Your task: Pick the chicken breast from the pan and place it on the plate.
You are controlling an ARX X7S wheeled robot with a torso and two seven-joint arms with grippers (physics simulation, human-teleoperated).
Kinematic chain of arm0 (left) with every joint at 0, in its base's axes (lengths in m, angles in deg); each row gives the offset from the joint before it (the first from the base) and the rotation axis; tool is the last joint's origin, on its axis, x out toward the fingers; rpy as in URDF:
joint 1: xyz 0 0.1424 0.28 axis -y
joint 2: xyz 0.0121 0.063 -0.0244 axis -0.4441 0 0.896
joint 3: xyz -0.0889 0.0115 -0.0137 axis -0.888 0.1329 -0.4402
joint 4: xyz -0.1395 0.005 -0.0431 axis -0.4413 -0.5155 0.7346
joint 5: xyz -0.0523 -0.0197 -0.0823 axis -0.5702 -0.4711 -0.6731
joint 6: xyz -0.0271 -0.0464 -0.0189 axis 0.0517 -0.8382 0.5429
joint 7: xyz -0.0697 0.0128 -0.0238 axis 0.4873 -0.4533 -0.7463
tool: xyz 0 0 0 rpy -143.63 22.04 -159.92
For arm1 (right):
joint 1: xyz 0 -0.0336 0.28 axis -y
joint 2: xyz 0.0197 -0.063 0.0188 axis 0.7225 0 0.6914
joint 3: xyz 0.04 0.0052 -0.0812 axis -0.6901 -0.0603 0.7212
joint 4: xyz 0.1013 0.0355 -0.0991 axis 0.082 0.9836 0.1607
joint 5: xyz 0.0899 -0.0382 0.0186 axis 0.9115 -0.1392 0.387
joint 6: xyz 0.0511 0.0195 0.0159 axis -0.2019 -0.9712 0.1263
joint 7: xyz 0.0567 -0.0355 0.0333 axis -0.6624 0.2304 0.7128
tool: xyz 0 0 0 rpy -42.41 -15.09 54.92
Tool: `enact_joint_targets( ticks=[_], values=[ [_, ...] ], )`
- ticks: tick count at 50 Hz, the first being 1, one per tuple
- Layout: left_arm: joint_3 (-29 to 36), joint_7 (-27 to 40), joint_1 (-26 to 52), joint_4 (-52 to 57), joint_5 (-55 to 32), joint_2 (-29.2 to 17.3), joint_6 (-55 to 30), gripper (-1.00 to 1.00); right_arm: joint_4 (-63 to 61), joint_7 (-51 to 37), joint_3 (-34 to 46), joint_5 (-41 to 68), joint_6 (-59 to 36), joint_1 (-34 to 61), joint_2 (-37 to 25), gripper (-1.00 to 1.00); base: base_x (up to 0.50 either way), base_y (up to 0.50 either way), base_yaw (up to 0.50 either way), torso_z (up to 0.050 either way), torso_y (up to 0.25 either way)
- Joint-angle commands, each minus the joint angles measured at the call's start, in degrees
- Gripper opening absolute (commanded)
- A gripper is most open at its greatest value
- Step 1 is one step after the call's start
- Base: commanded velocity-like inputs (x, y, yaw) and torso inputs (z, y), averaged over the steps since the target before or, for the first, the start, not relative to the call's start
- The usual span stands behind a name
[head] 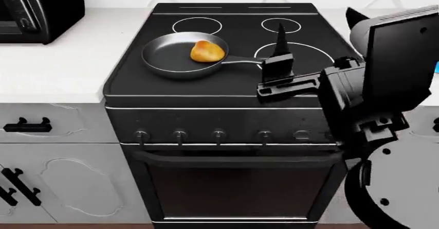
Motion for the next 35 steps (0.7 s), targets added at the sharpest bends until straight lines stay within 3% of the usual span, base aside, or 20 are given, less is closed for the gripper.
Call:
enact_joint_targets(
  ticks=[1, 6, 12, 35],
  values=[
    [-0.09, -0.2, -0.03, 0.03, -0.11, 0.09, 0.32, 1.0, 12.2, -14.31, 13.18, 27.04, -16.66, 37.6, -1.39, 1.0, 0.0, 0.0, 0.0, 0.0, 0.0],
    [0.11, -0.09, 0.01, 0.16, 0.07, 0.03, 0.29, 1.0, 17.53, -10.29, 13.89, 24.23, -18.78, 40.57, 2.36, 1.0, 0.08, 0.0, 0.0, 0.0, 0.0],
    [-0.52, -0.25, -0.49, 0.03, -0.55, 0.07, 0.85, 1.0, 20.84, -8.09, 13.95, 23.65, -19.23, 42.16, 4.91, 1.0, 0.5, 0.0, 0.0, 0.0, 0.0],
    [-0.76, 0.11, -1.04, 0.68, -0.82, -0.14, 1.41, 1.0, 22.43, -5.76, 12.89, 23.4, -17.08, 40.5, 4.9, 1.0, 0.5, -0.08, 0.0, 0.0, 0.0]
  ],
)
